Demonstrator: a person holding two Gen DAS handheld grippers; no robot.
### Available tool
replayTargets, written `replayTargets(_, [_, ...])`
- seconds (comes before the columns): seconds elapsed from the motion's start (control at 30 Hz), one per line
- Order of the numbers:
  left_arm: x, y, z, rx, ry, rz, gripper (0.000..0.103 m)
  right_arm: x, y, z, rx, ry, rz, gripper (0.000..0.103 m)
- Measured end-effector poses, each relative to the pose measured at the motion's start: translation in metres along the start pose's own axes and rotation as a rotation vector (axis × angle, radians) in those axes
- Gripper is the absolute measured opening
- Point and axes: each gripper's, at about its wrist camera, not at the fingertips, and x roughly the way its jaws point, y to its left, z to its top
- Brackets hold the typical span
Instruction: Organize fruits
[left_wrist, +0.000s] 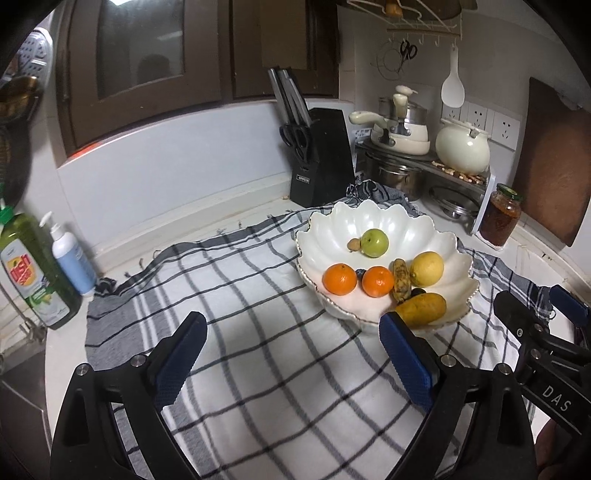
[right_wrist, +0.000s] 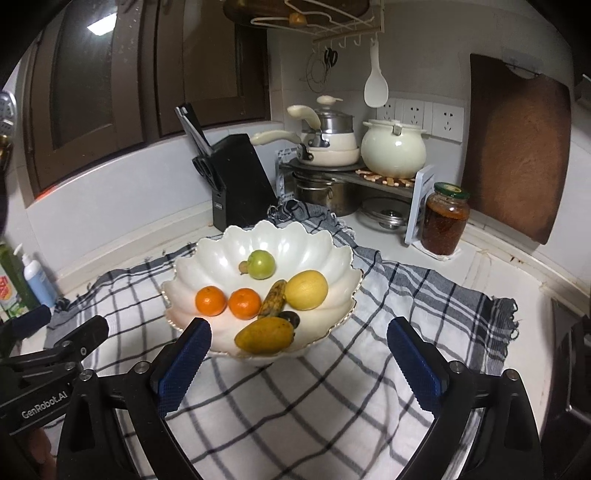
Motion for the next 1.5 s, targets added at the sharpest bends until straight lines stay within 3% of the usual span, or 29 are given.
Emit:
replayTargets(0.83, [-0.114,0.017,-0.082,-0.007,-0.059,-0.031,0.098,-0.113,-0.001,-0.063,0.042,-0.056,-0.006,0.097])
replayTargets(1.2, [-0.146,0.026,-0.117,-0.018,-0.069,0.029,0.103,-0.145,-0.003,-0.099,0.043,-0.036,-0.003,0.097])
replayTargets(1.5, [-0.150,0.027,-0.138,-0.004,-0.025,0.029,0.103,-0.153,-0.005,-0.111,0.034,-0.025,-0.014,0.097])
